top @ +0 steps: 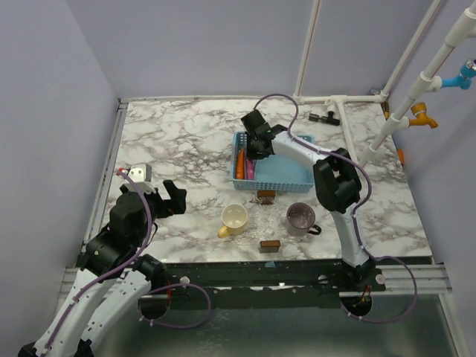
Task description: Prepare toiletry sets of a toothbrush and toothpaste on the tray
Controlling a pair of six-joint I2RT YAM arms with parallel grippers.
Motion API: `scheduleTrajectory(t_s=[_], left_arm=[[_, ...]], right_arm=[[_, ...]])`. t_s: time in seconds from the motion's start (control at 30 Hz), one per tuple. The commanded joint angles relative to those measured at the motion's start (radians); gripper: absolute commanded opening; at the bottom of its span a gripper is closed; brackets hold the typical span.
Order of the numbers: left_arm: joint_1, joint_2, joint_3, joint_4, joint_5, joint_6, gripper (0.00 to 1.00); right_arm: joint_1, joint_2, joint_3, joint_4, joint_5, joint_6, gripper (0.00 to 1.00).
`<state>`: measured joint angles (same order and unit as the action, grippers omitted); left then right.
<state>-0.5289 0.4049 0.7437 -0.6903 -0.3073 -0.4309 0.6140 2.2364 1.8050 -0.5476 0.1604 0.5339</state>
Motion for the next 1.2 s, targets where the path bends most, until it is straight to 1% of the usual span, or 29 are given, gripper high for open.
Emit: scheduleTrajectory(t_s=[0.0, 0.33, 0.47, 0.63, 0.77, 0.97, 1.07, 1.17], left_arm=[[0.007, -0.004, 0.008, -0.009, 0.009, -0.005, 0.99], [0.010, -0.005, 0.006, -0.008, 0.010, -0.005, 0.99], [0.009, 0.001, 0.005, -0.003, 0.027, -0.003, 0.99], [0.009, 0.001, 0.003, 0.008, 0.054, -0.004, 0.99], [0.009, 0.004, -0.004, 0.039, 0.135, -0.010, 0.99], [0.009, 0.057, 0.038, 0.039, 0.252, -0.042, 0.99], [0.009, 0.058, 0.041, 0.062, 0.305, -0.071, 0.99], [0.009, 0.058, 0.044, 0.096, 0.410, -0.107, 0.99]], right_arm=[[0.003, -0.092, 0.014, -0.054, 0.111, -0.026, 0.00], [0.004, -0.162, -0.013, -0.029, 0.195, -0.055, 0.00], [0.003, -0.197, -0.018, -0.021, 0.190, -0.068, 0.00], [0.004, -0.280, -0.078, 0.040, 0.132, -0.088, 0.00], [0.006, -0.355, -0.113, 0.071, 0.054, -0.098, 0.00], [0.027, -0.500, -0.200, 0.144, -0.054, -0.092, 0.00], [0.062, -0.568, -0.249, 0.188, -0.095, -0.072, 0.00], [0.109, -0.637, -0.301, 0.240, -0.121, -0.041, 0.00]])
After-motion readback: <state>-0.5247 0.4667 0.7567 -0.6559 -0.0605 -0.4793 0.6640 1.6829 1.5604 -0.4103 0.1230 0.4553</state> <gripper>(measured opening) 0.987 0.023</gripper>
